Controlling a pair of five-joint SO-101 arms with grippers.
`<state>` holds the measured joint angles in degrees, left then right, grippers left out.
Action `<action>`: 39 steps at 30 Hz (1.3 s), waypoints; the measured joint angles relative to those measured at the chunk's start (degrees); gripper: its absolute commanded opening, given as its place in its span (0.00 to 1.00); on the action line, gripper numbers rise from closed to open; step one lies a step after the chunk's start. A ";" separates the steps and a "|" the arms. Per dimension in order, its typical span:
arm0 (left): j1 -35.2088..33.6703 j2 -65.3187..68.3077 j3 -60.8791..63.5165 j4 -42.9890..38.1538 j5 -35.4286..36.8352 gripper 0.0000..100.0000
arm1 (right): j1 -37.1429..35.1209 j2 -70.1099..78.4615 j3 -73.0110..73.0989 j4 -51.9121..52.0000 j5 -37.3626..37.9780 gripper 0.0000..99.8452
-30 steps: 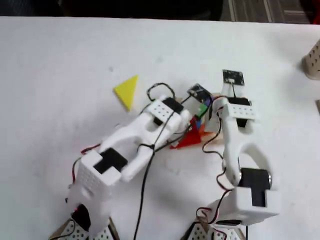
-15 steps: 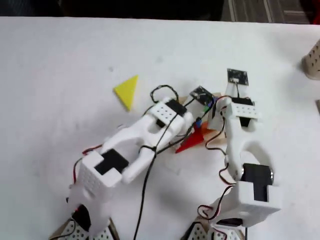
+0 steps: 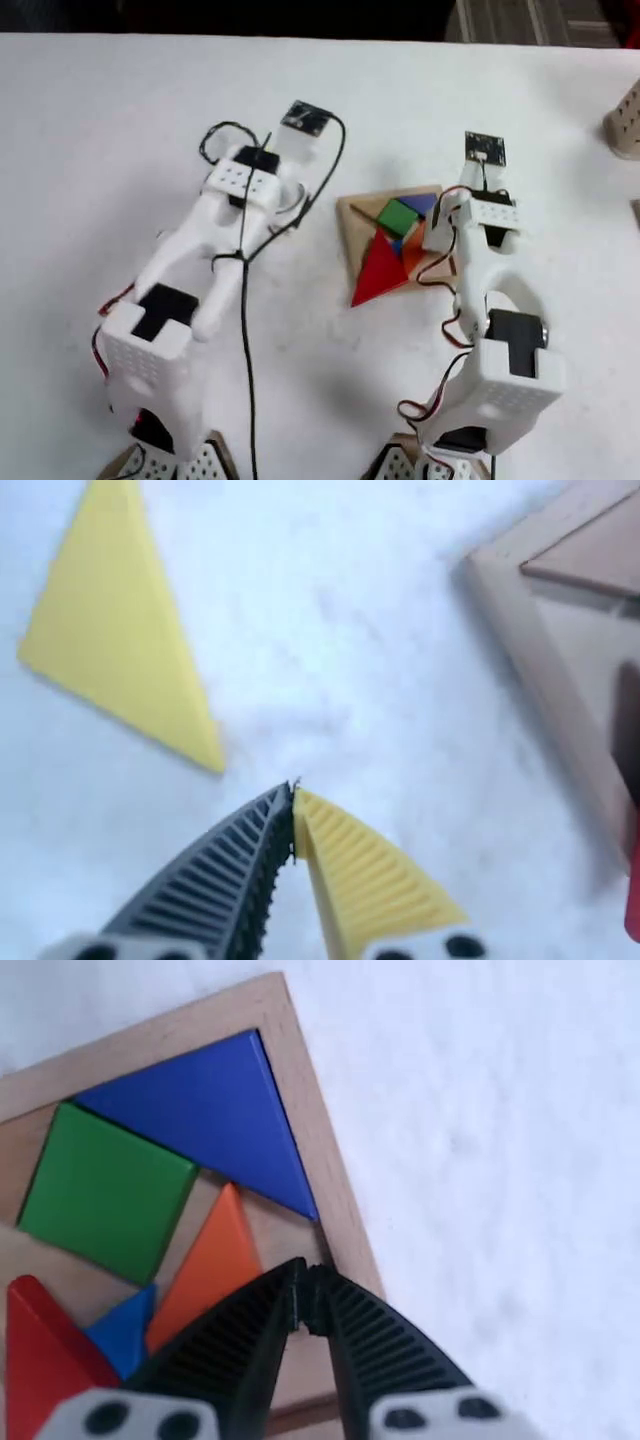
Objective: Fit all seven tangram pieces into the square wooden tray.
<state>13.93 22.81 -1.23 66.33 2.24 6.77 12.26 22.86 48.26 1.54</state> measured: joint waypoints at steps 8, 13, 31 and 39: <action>-0.88 0.00 0.00 -3.43 -0.18 0.03 | -2.81 -4.48 -3.96 10.90 -3.52 0.02; -2.81 0.00 0.00 -5.27 -0.18 0.03 | -9.05 -4.13 -3.96 11.08 -8.70 0.02; -2.81 0.26 0.00 -5.27 -0.18 0.03 | -6.86 2.20 -6.59 9.14 -5.10 0.02; -2.81 1.58 -0.18 -6.59 -0.18 0.03 | -10.20 -3.69 -6.33 15.56 -3.25 0.02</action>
<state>11.12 24.40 -1.41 59.74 2.07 -3.43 8.57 16.53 63.82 -1.71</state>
